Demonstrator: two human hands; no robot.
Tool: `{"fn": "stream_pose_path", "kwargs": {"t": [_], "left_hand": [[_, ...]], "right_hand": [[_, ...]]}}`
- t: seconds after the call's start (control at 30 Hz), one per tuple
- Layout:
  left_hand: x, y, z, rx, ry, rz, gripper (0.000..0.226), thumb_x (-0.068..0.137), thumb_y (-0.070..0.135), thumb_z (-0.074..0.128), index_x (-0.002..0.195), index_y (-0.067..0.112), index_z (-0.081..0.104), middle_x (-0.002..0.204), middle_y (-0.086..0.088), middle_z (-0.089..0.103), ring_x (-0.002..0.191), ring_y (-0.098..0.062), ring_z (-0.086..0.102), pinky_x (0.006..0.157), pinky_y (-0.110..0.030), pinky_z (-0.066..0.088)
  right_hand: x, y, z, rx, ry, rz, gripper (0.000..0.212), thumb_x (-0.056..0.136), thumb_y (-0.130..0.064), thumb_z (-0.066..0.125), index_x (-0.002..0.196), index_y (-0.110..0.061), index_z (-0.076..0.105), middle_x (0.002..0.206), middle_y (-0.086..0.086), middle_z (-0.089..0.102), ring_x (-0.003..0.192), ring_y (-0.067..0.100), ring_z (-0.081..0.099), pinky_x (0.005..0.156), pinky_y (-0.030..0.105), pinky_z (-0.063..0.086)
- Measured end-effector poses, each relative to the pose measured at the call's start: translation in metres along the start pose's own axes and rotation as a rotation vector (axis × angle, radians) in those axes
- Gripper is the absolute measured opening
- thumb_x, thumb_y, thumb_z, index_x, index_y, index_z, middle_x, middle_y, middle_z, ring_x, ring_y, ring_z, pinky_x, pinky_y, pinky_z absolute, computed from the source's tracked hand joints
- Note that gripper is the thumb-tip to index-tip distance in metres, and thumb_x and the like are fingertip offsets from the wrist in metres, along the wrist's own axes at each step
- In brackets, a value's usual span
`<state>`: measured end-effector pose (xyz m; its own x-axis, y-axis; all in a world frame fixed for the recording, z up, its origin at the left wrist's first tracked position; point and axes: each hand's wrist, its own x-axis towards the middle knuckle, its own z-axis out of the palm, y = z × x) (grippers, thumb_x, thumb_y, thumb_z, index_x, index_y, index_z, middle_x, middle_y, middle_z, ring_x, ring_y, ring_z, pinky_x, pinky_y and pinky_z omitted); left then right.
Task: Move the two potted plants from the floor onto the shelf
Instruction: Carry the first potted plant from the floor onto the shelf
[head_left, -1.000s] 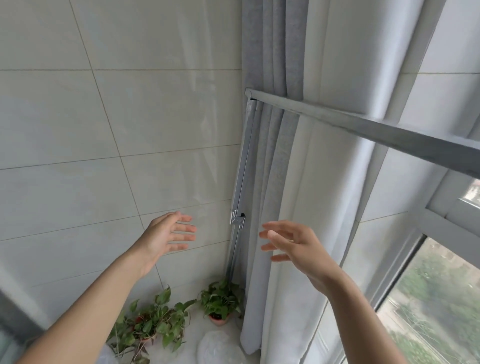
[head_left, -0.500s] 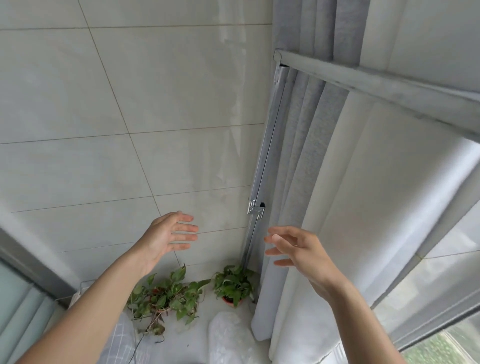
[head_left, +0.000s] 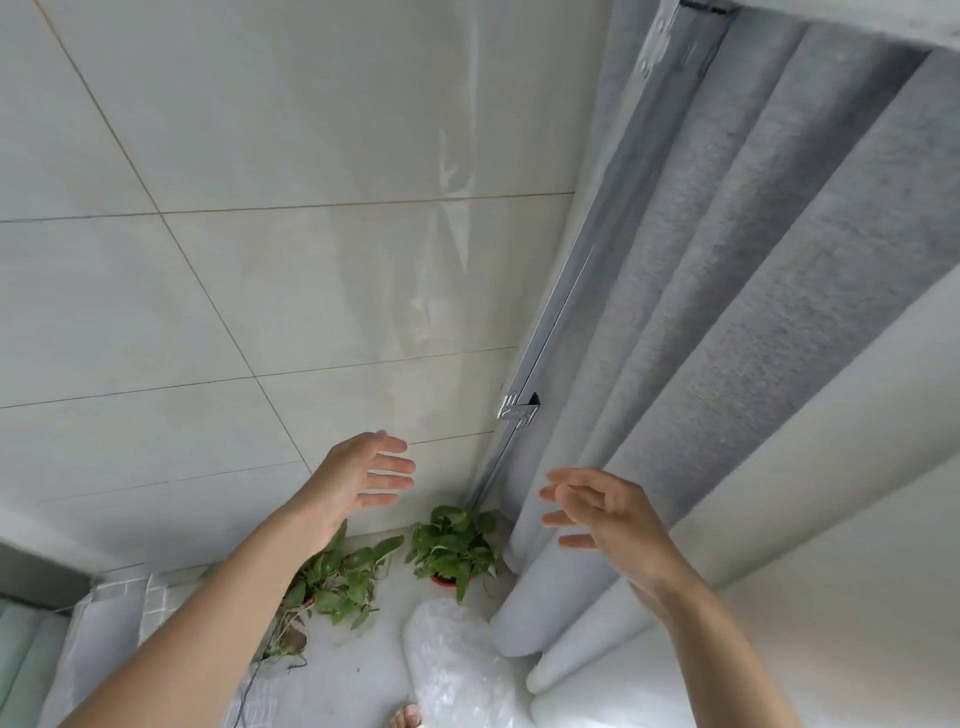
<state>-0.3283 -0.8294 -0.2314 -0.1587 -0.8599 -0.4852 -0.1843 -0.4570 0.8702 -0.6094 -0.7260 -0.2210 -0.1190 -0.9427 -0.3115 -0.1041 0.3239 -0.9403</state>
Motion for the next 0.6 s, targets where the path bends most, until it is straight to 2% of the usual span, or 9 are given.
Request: {"fn": "stream_pose_path", "kwargs": {"t": [0.13,0.2,0.3,0.43,0.6], "left_hand": [[0.057,-0.032,-0.012,0.006,0.015,-0.118,0.036,0.102,0.032,0.038,0.111,0.012,0.066,0.100,-0.008,0.077,0.088,-0.023,0.075,0.080,-0.039,0.060],[0.078,-0.048,-0.016,0.020,0.016,-0.158,0.035,0.102,0.030,0.037,0.109,0.014,0.066,0.097,-0.005,0.078,0.086,-0.020,0.076,0.080,-0.038,0.060],[0.103,-0.071,-0.020,0.033,0.031,-0.212,0.034,0.103,0.029,0.036,0.108,0.015,0.066,0.097,-0.004,0.078,0.087,-0.018,0.075,0.085,-0.041,0.059],[0.127,-0.110,-0.019,0.039,0.055,-0.271,0.033,0.102,0.028,0.037,0.106,0.015,0.067,0.097,-0.005,0.078,0.088,-0.019,0.075,0.086,-0.041,0.059],[0.161,-0.189,0.001,-0.003,0.096,-0.329,0.034,0.103,0.023,0.036,0.108,0.010,0.067,0.100,-0.008,0.076,0.091,-0.020,0.074,0.083,-0.038,0.059]], "right_hand": [[0.054,0.018,0.026,-0.040,-0.006,0.101,0.016,0.096,-0.020,0.062,0.111,-0.020,0.067,0.103,-0.003,0.076,0.088,0.014,0.074,0.070,0.028,0.058],[0.075,0.028,0.037,-0.051,-0.006,0.128,0.014,0.096,-0.020,0.061,0.109,-0.023,0.067,0.102,-0.005,0.075,0.087,0.012,0.074,0.069,0.026,0.057],[0.098,0.043,0.048,-0.062,0.002,0.166,0.014,0.096,-0.019,0.061,0.107,-0.025,0.068,0.101,-0.006,0.076,0.086,0.011,0.074,0.073,0.029,0.059],[0.120,0.080,0.057,-0.070,0.008,0.215,0.015,0.097,-0.018,0.060,0.109,-0.021,0.068,0.102,-0.005,0.075,0.087,0.013,0.074,0.078,0.035,0.060],[0.147,0.161,0.072,-0.099,-0.018,0.259,0.015,0.097,-0.019,0.059,0.110,-0.022,0.067,0.105,-0.004,0.075,0.088,0.012,0.073,0.080,0.034,0.060]]}}
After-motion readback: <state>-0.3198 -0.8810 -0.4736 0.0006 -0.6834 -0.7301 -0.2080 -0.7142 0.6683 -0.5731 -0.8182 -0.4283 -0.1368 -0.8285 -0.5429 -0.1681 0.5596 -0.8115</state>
